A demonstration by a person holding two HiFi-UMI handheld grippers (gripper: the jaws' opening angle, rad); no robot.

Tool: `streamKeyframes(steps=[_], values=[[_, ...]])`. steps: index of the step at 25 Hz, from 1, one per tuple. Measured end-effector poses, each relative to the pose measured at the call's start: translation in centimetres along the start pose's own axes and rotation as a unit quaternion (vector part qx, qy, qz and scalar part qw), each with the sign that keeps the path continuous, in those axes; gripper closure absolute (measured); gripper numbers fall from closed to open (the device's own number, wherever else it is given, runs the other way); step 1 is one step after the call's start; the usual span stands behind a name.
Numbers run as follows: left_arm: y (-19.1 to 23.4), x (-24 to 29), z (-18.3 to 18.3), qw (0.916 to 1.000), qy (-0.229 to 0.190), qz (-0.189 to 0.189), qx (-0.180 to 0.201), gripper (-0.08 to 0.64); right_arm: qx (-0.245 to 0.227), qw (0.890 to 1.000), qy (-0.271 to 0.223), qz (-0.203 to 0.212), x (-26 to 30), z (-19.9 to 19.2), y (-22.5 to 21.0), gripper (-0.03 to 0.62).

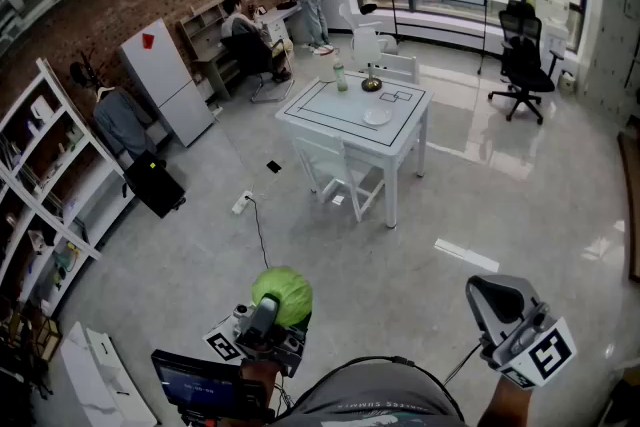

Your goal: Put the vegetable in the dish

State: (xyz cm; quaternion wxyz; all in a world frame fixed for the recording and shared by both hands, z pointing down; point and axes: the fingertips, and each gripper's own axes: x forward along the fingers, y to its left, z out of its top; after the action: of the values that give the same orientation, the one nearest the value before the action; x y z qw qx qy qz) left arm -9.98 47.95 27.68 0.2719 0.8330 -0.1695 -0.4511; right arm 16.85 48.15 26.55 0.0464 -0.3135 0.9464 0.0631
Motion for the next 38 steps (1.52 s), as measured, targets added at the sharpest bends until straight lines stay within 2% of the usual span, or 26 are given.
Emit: streamKeyframes(steps=[8, 12, 17, 20, 27, 38], values=[[0.6, 0.1, -0.6, 0.9999, 0.004, -0.002, 0.010, 0.249, 0.005, 1.000, 0.003, 0.000, -0.5, -0.5, -0.9, 0.586], [1.2, 0.8, -1.4, 1.0000, -0.003, 0.004, 0.003, 0.249, 0.011, 1.000, 0.006, 0.004, -0.6, -1.3, -1.8, 0.586], [2.3, 0.7, -2.1, 0.9998, -0.003, 0.015, 0.010, 0.249, 0.047, 0.999, -0.017, 0.022, -0.6, -1.5, -2.8, 0.584], [3.2, 0.1, -2.0, 0.9996, 0.004, 0.022, 0.018, 0.249, 0.054, 0.998, -0.013, 0.026, 0.1, -1.9, -3.2, 0.584], [5.6, 1.0, -0.3, 0.9995, -0.002, 0.028, -0.013, 0.249, 0.068, 0.998, 0.008, 0.006, 2.8, -3.7, -4.3, 0.584], [10.2, 1.6, 5.0, 0.9992, 0.039, 0.008, -0.003, 0.249, 0.061, 0.998, 0.022, -0.019, 9.5, -4.6, -4.8, 0.584]])
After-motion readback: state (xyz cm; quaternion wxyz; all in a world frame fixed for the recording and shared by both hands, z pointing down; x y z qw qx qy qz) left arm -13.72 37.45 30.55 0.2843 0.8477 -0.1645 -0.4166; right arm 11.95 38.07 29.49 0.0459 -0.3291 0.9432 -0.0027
